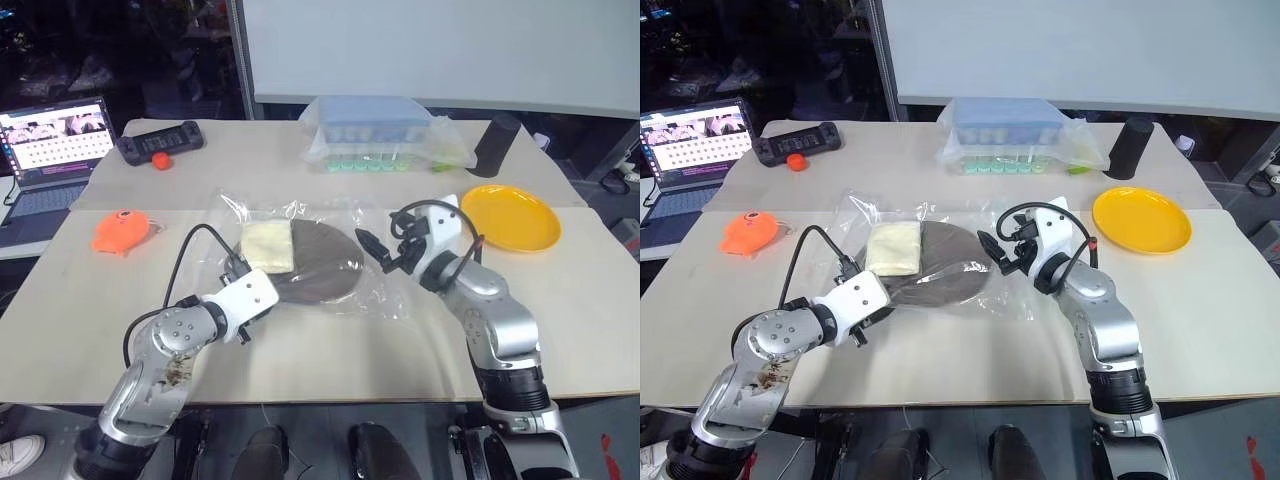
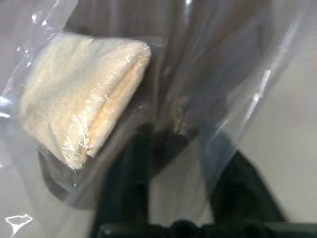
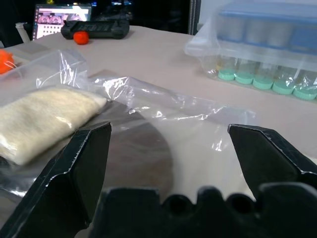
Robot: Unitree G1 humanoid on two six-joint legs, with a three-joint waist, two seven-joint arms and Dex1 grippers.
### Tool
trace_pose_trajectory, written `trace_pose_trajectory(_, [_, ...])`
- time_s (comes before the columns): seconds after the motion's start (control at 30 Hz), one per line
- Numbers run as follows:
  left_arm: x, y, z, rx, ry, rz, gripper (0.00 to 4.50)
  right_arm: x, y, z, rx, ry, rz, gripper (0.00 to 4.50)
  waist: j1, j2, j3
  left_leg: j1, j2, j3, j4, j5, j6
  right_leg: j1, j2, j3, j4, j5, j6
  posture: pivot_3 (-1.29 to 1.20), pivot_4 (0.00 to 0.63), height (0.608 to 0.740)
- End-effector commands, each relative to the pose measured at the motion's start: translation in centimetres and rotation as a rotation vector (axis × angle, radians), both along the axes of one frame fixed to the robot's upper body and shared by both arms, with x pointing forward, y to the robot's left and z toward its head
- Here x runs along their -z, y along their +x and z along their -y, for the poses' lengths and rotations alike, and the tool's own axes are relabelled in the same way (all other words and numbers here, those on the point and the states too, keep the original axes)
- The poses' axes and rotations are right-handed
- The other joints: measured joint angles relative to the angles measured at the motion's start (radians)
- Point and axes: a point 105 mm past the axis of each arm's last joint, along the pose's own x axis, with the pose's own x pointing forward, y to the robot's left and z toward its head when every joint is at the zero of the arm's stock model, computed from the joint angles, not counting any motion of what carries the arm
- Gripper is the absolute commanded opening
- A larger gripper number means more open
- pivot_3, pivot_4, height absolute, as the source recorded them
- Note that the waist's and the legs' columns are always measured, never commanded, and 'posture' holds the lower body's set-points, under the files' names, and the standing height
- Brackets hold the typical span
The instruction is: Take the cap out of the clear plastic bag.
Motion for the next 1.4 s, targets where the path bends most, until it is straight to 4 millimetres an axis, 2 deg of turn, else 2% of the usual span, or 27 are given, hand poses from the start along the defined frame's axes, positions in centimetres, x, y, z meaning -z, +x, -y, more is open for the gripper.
trace_pose_trajectory(0.03, [-1.6,-0.9,0.2,0.049,-0.086,-0.027,3.47,-1.4,-0.1,0.0,-0.009,0.002,0.05,4.5,0.0,0.0,0.0,0.0,0.0,0.0,0.0,0.0,0.0,0.0,0.0,0.0,0.0,0.0,0.0,0.0,0.15,0.74])
trace_pose_trajectory(0.1, [-2.4,-2.9,0.9,0.173,-0.2,-0.149,4.18,-1.3,0.0,0.1,-0.01,0.001,0.048,4.5,0.0,0.0,0.0,0.0,0.0,0.0,0.0,0.0,0.0,0.0,0.0,0.0,0.0,0.0,0.0,0.0,0.15,0.74])
trace_pose_trajectory(0.13, [-3.3,-3.6,0.5,0.215,-0.271,-0.204,4.44,-1.2,0.1,0.0,-0.013,0.001,0.045,4.5,-0.001,0.0,0.0,0.0,0.0,0.0,0.0,0.0,0.0,0.0,0.0,0.0,0.0,0.0,0.0,0.0,0.15,0.74])
trace_pose_trajectory(0.2, [-5.6,-3.4,-1.0,0.217,-0.391,-0.226,4.44,-1.0,0.2,-0.1,-0.019,-0.001,0.042,4.5,-0.001,0.0,0.0,0.0,0.001,0.0,0.0,0.0,0.0,0.0,0.0,0.0,-0.001,0.0,0.0,0.0,0.15,0.74])
trace_pose_trajectory(0.23, [-6.7,-2.8,-1.7,0.193,-0.437,-0.215,4.44,-0.9,0.2,-0.1,-0.022,-0.001,0.041,4.5,-0.001,0.0,0.0,0.0,0.001,0.0,0.0,0.0,0.0,0.0,0.0,-0.001,-0.001,0.0,0.0,0.0,0.15,0.74])
trace_pose_trajectory(0.3, [-8.9,-0.2,-3.3,0.072,-0.505,-0.109,4.44,-0.8,0.4,-0.2,-0.025,-0.001,0.04,4.5,0.003,0.0,0.0,0.0,0.001,0.0,0.0,0.0,0.0,0.0,0.001,-0.001,-0.001,-0.001,0.0,0.0,0.15,0.74])
trace_pose_trajectory(0.37, [-9.8,2.0,-3.8,-0.019,-0.562,-0.05,4.44,-0.9,0.4,-0.2,-0.026,0.0,0.041,4.5,0.007,0.0,0.0,0.002,0.0,0.0,0.001,0.0,0.0,0.003,0.001,-0.002,-0.001,-0.003,0.004,0.0,0.15,0.74])
trace_pose_trajectory(0.5, [-8.0,4.4,-2.5,-0.115,-0.585,-0.066,4.44,-1.1,0.4,-0.4,-0.03,0.002,0.047,4.5,0.004,0.0,0.0,0.009,0.0,0.0,0.0,-0.001,0.0,0.011,0.0,-0.001,-0.004,-0.003,0.004,0.0,0.15,0.74])
trace_pose_trajectory(0.6, [-7.0,6.6,-1.4,-0.174,-0.638,-0.086,4.44,-1.4,0.4,-0.4,-0.027,0.003,0.055,4.5,0.006,0.0,0.0,0.008,-0.001,0.0,0.0,-0.001,-0.001,0.011,-0.001,-0.001,-0.004,-0.001,0.001,0.0,0.15,0.74])
trace_pose_trajectory(0.73, [-5.7,10.6,-1.6,-0.278,-0.644,-0.084,4.44,-1.8,0.5,-0.3,-0.026,-0.001,0.064,4.5,0.006,0.0,0.0,0.009,-0.001,0.0,0.0,-0.001,-0.001,0.011,0.0,-0.001,-0.003,-0.001,0.001,0.0,0.15,0.74])
trace_pose_trajectory(0.87, [-3.7,12.9,-1.7,-0.327,-0.588,-0.133,4.44,-2.3,0.6,-0.3,-0.025,-0.005,0.077,4.5,0.002,0.0,0.0,0.009,-0.001,0.0,0.0,-0.001,-0.001,0.011,0.0,-0.001,-0.003,-0.001,0.001,0.0,0.15,0.74])
trace_pose_trajectory(0.93, [-2.4,13.2,-1.5,-0.312,-0.524,-0.165,4.44,-2.5,0.6,-0.2,-0.018,-0.002,0.084,4.5,0.0,0.0,0.0,0.009,-0.001,0.0,0.0,-0.001,-0.001,0.011,0.0,-0.001,-0.003,-0.001,0.001,0.0,0.15,0.74])
trace_pose_trajectory(1.07, [-0.4,12.4,-0.5,-0.251,-0.492,-0.268,4.44,-2.5,-0.5,-0.6,-0.078,0.001,0.058,4.5,0.002,0.0,0.0,0.006,-0.001,0.0,-0.001,-0.001,-0.001,0.008,-0.001,-0.001,-0.003,-0.001,0.001,0.0,0.15,0.74])
trace_pose_trajectory(1.17, [0.3,12.3,-0.8,-0.254,-0.475,-0.273,4.44,-2.4,-2.6,-1.1,-0.234,-0.017,-0.018,4.5,0.004,0.0,0.0,0.006,-0.002,0.0,-0.001,-0.001,-0.001,0.008,-0.001,-0.001,-0.003,-0.001,0.001,0.0,0.15,0.74])
trace_pose_trajectory(1.37, [1.5,12.3,-0.5,-0.242,-0.45,-0.288,4.44,-0.9,-7.2,-1.4,-0.536,-0.214,-0.207,4.5,0.007,0.0,0.0,0.008,-0.001,0.0,-0.001,-0.001,-0.001,0.011,-0.001,-0.001,-0.004,-0.001,0.001,0.0,0.15,0.74])
trace_pose_trajectory(1.4, [1.7,12.3,-0.6,-0.243,-0.442,-0.289,4.19,-0.7,-7.4,-1.2,-0.55,-0.24,-0.226,4.5,0.008,0.0,0.0,0.008,-0.001,0.0,-0.001,-0.001,-0.001,0.012,-0.001,-0.002,-0.004,-0.002,0.002,0.0,0.15,0.74])
